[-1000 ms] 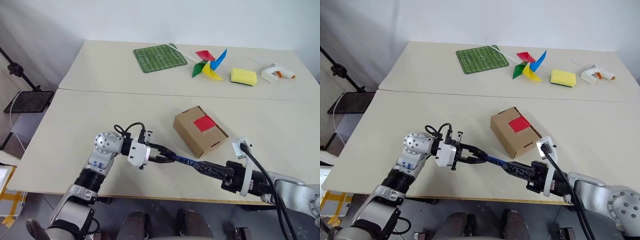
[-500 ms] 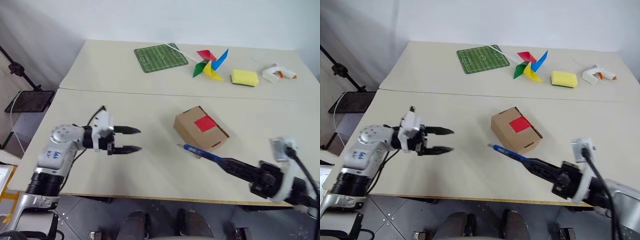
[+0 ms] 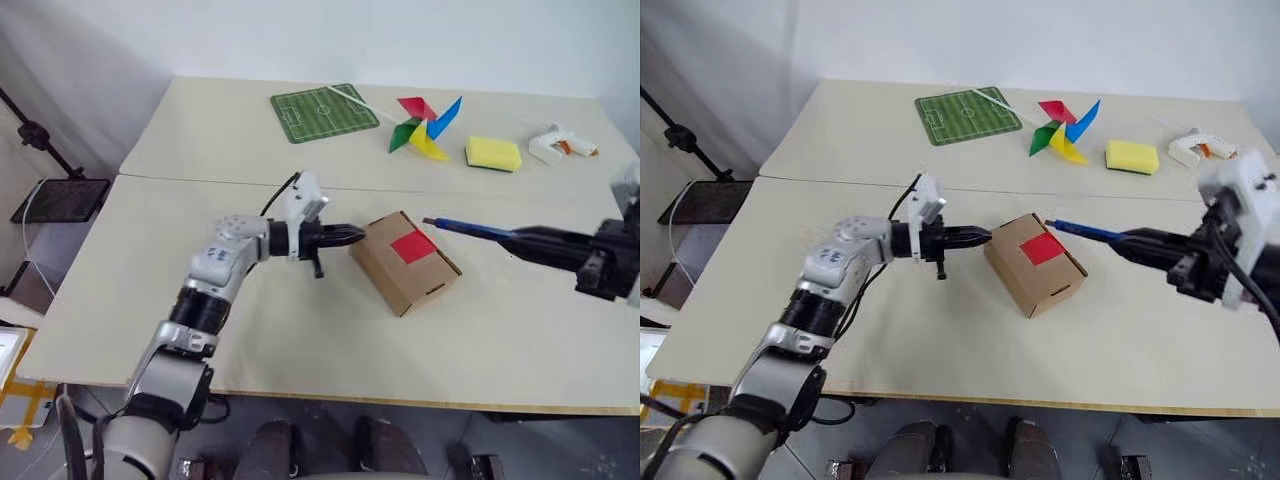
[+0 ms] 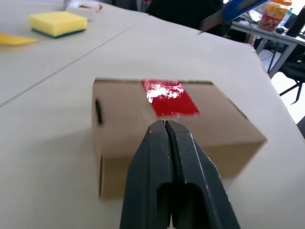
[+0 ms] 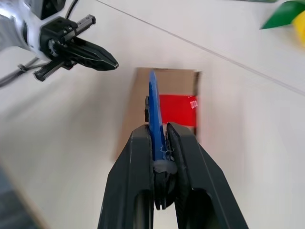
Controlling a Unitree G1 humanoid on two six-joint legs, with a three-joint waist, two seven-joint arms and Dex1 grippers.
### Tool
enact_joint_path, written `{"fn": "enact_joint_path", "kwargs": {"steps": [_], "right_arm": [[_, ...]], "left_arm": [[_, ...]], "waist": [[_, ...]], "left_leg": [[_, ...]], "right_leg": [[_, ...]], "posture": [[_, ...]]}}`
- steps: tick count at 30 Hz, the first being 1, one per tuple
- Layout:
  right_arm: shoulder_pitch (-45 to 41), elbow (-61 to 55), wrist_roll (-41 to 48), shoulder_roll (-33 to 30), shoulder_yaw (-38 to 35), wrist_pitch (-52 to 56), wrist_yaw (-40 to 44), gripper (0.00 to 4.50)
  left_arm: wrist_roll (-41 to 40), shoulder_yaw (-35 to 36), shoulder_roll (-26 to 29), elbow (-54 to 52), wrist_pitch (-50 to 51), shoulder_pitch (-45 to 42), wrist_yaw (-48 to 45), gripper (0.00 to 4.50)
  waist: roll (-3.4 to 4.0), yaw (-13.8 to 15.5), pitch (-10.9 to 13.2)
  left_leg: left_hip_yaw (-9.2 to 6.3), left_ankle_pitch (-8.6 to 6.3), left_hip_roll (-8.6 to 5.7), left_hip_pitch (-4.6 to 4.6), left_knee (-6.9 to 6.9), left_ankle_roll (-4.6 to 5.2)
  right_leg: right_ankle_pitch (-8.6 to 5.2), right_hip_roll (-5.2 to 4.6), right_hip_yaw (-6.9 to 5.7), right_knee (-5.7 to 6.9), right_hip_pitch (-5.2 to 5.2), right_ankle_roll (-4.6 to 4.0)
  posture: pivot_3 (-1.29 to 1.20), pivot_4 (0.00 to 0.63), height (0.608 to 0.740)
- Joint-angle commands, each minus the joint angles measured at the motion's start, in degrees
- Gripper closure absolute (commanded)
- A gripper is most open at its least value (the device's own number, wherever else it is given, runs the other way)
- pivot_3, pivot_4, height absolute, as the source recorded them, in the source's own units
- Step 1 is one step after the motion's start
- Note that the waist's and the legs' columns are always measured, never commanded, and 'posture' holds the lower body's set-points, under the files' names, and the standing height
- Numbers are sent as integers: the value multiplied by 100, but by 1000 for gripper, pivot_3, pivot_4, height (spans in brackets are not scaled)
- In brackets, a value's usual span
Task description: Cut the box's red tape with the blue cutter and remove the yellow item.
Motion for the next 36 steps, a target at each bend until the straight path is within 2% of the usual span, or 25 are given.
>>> {"fn": "enact_joint_path", "kwargs": {"steps": [1,6,11,21,36], "right_arm": [[-1086,373,-704,-150,1115,-121,139,4345],[-2502,765,-1678,219,2390,99,362,4345],[-3193,1094,-2572,614,3022,181,726,4345],[-3296,1282,-3380,1146,3068,358,1226,4345],[-3450,1483,-3942,1575,2823,420,1623,4345]], "left_arm": [[261,-78,-393,384,8,-397,302,4500],[869,-482,-636,746,-233,-600,408,4500],[1184,-551,-856,996,-332,-704,624,4500],[1301,-524,-913,1013,-264,-626,620,4500],[1330,-569,-938,883,-220,-495,577,4500]], "waist": [[-1,-22,1],[0,-56,2],[0,-26,2],[2,-33,1],[3,-58,1]], "left_leg": [[1,0,-2,-5,2,1],[-4,9,-23,-48,11,16],[-7,18,-38,-62,14,31],[-6,24,-44,-63,26,34],[-9,24,-44,-63,57,34]], "right_leg": [[0,1,-8,1,-3,0],[8,1,-35,0,-35,15],[16,-7,-42,0,-41,30],[25,-9,-38,5,-40,46],[28,-16,-33,25,-35,50]], "posture": [[0,150,740],[0,150,740],[0,150,740],[0,150,740],[0,150,740]]}}
